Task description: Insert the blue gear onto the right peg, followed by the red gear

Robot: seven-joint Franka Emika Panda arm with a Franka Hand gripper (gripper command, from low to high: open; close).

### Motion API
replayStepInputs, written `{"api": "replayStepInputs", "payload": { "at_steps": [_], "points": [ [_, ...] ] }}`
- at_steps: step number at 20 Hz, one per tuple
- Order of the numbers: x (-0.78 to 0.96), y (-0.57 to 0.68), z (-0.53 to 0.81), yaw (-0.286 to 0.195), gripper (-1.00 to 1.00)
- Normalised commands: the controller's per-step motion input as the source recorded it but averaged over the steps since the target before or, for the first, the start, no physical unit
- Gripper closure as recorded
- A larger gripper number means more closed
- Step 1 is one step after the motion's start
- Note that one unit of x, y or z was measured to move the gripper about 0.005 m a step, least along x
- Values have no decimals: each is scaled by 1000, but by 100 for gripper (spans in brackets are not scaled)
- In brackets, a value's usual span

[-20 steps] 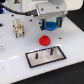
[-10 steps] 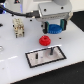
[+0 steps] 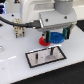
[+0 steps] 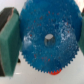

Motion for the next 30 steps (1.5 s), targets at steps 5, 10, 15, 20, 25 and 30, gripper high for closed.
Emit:
{"api": "replayStepInputs", "payload": {
  "at_steps": [5, 10, 15, 20, 25, 30],
  "points": [
    [540, -124, -3, 0, 100],
    [361, -171, -69, 0, 100],
    [92, -89, 46, 0, 100],
    [79, -168, 343, 0, 100],
    [74, -128, 107, 0, 100],
    [106, -203, -83, 0, 100]
  ]
}}
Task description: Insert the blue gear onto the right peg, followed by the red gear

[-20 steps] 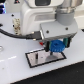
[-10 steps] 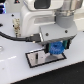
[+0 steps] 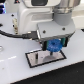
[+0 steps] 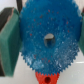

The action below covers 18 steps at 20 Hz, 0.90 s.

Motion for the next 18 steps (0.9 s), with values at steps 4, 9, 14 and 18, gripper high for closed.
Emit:
{"api": "replayStepInputs", "payload": {
  "at_steps": [4, 9, 14, 18],
  "points": [
    [128, -203, -145, 0, 100],
    [147, -51, -149, 0, 100],
    [458, 85, 335, 0, 100],
    [343, 16, 150, 0, 100]
  ]
}}
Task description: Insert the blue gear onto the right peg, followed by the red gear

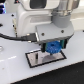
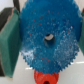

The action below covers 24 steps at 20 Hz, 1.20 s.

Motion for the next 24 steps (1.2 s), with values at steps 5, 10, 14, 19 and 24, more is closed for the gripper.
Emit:
{"api": "replayStepInputs", "payload": {
  "at_steps": [5, 10, 14, 19, 24],
  "points": [
    [183, -48, -30, 0, 100],
    [68, -154, -108, 0, 100],
    [134, -19, -85, 0, 100],
    [93, -13, -278, 0, 100],
    [55, 3, -215, 0, 100]
  ]
}}
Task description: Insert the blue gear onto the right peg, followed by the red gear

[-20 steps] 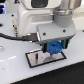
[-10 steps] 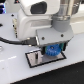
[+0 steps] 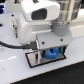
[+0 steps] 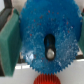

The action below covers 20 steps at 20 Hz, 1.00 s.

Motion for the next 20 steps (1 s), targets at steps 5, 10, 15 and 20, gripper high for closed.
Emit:
{"api": "replayStepInputs", "payload": {
  "at_steps": [5, 10, 15, 20],
  "points": [
    [17, 35, -51, 0, -100],
    [-22, 65, 156, 0, -100],
    [-209, 67, 444, 0, -100],
    [-429, 80, 349, 0, -100]
  ]
}}
